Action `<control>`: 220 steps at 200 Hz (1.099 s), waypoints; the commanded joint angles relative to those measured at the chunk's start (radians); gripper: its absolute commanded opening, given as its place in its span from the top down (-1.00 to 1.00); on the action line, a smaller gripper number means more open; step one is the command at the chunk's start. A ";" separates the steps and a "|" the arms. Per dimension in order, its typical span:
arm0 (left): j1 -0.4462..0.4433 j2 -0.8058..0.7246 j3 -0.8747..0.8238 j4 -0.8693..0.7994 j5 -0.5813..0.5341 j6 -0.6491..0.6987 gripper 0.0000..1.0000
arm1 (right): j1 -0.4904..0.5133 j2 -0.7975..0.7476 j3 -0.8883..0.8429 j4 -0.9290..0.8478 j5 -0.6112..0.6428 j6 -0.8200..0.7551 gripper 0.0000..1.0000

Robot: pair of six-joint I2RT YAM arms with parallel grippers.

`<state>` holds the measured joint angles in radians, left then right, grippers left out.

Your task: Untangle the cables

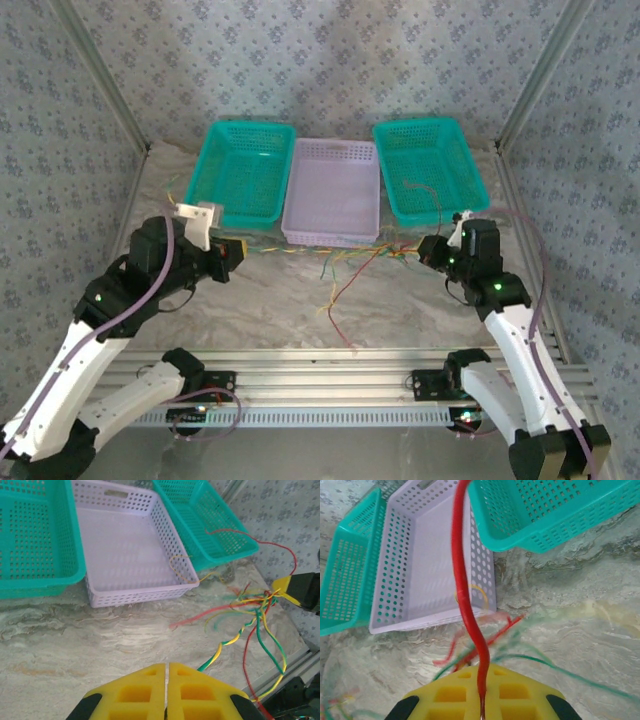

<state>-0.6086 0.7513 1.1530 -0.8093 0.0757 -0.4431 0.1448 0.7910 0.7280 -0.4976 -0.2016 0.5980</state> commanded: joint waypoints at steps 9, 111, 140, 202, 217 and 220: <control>0.040 -0.083 0.097 -0.036 -0.305 0.027 1.00 | -0.015 0.036 -0.045 -0.099 0.382 -0.053 1.00; 0.039 -0.091 0.363 -0.038 -0.451 0.131 1.00 | 0.008 0.096 -0.123 -0.078 0.495 -0.023 1.00; 0.039 -0.068 0.347 -0.050 -0.375 0.090 1.00 | 0.040 0.087 -0.125 -0.049 0.451 -0.024 0.70; 0.039 -0.068 0.204 -0.029 -0.299 0.005 1.00 | 0.070 -0.062 -0.115 0.029 0.222 -0.051 -0.11; 0.039 -0.066 0.176 -0.016 -0.282 -0.013 1.00 | 0.087 -0.082 -0.135 0.130 0.052 -0.065 -0.19; 0.038 -0.065 0.172 -0.016 -0.280 -0.016 1.00 | 0.093 -0.081 -0.138 0.153 0.018 -0.065 -0.21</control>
<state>-0.5751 0.6682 1.3716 -0.8749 -0.1967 -0.4118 0.2111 0.7441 0.5915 -0.4599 0.0162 0.5644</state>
